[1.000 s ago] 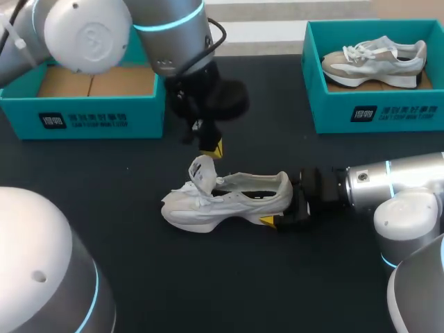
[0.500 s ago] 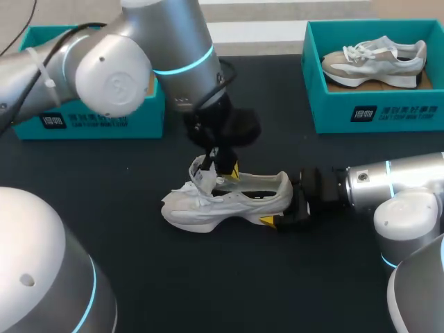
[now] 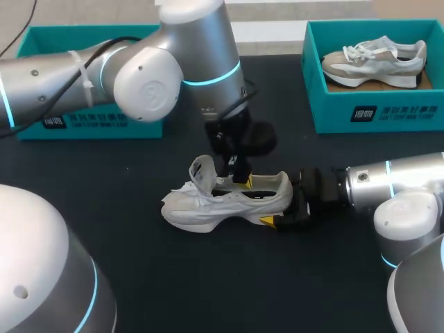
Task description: Take the shoe out of the shoebox, open the shoe tongue, remove and reinsert the insole, then place the shoe into the shoebox
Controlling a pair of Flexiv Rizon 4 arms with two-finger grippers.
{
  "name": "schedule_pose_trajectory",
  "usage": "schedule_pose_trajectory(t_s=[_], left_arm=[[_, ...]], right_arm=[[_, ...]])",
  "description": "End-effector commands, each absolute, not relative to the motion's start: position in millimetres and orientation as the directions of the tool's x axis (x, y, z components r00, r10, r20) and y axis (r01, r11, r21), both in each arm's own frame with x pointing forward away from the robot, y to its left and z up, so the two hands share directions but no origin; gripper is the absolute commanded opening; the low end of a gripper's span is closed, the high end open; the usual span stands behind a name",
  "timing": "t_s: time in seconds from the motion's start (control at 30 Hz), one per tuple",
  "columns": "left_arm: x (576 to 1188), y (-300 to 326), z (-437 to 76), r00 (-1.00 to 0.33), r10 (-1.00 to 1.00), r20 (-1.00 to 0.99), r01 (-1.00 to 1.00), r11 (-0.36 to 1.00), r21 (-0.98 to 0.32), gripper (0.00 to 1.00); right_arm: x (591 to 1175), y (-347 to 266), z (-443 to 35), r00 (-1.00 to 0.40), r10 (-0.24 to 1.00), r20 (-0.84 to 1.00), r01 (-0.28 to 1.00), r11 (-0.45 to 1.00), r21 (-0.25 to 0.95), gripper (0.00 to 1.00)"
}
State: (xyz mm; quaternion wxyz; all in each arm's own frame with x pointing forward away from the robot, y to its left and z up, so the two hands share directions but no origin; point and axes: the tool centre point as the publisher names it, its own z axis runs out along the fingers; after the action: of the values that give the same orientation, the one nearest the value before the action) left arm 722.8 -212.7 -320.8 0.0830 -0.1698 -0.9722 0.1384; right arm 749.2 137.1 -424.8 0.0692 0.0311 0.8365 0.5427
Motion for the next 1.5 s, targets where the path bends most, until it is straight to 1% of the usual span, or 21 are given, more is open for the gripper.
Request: schedule_pose_trajectory(t_s=[0.03,0.23,0.4,0.67,1.13,1.17,1.23,1.27,1.3,1.37,1.43,1.5], left_arm=[[723,-213,-321,-0.928,0.354,0.115,0.308,0.904,-0.297,0.00],[723,-226,-325,-0.926,0.362,0.109,0.317,0.900,-0.298,0.00],[729,-233,-342,-0.936,0.335,0.106,0.292,0.910,-0.294,0.00],[735,-229,-365,-0.944,0.309,0.115,0.272,0.927,-0.260,0.00],[716,-218,-381,-0.932,0.308,0.193,0.259,0.935,-0.241,0.00],[716,-218,-382,-0.931,0.307,0.198,0.259,0.937,-0.236,0.09],[716,-218,-385,-0.929,0.305,0.209,0.255,0.938,-0.234,0.37],[716,-219,-386,-0.929,0.304,0.211,0.256,0.939,-0.229,0.43],[716,-220,-387,-0.929,0.305,0.211,0.256,0.939,-0.229,0.45],[716,-221,-389,-0.929,0.306,0.208,0.259,0.939,-0.224,0.44],[716,-222,-391,-0.929,0.313,0.196,0.269,0.938,-0.219,0.39],[716,-223,-396,-0.930,0.317,0.187,0.275,0.936,-0.222,0.39]], right_arm=[[750,139,-428,-0.988,0.128,-0.082,-0.022,0.413,0.910,0.00],[750,139,-428,-0.988,0.128,-0.082,-0.022,0.413,0.910,0.00],[750,139,-428,-0.988,0.128,-0.082,-0.022,0.413,0.910,0.00],[750,139,-428,-0.988,0.128,-0.082,-0.022,0.413,0.910,0.00],[750,139,-428,-0.988,0.128,-0.082,-0.022,0.413,0.910,0.00],[750,139,-428,-0.988,0.128,-0.082,-0.022,0.413,0.910,0.00],[750,139,-428,-0.988,0.128,-0.082,-0.022,0.413,0.910,0.00],[750,139,-428,-0.988,0.128,-0.082,-0.022,0.413,0.910,0.00],[750,139,-428,-0.988,0.128,-0.082,-0.022,0.413,0.910,0.00],[750,139,-428,-0.988,0.128,-0.082,-0.022,0.413,0.910,0.00],[750,139,-428,-0.988,0.128,-0.082,-0.022,0.413,0.910,0.00],[750,139,-428,-0.988,0.128,-0.082,-0.022,0.413,0.910,0.00]])
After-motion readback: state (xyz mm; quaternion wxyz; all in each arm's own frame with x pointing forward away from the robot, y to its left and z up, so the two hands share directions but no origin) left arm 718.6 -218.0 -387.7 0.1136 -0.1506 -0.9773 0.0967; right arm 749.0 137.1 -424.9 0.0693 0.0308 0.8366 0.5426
